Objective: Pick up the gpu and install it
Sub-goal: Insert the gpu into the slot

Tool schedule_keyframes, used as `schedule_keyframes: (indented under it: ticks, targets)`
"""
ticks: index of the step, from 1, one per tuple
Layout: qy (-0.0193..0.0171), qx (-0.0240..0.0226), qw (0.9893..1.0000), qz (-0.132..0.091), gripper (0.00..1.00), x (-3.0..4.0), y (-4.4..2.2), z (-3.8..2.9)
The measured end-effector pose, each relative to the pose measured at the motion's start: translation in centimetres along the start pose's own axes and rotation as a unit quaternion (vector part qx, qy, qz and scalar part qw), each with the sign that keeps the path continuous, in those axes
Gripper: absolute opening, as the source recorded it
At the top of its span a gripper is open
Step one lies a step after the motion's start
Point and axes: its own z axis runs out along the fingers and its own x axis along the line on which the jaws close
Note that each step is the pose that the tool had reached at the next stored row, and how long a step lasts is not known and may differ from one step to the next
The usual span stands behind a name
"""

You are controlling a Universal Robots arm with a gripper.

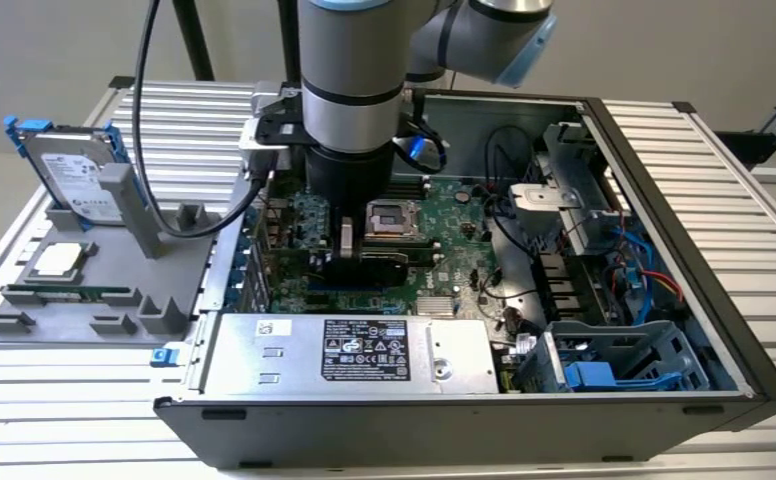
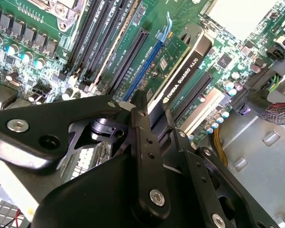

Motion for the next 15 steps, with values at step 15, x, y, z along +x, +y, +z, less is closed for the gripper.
schedule_keyframes:
  ticks: [15]
  targets:
    - [0.0001,-0.0018,1.0000,0.000,0.00,-0.01,-0.14,0.45]
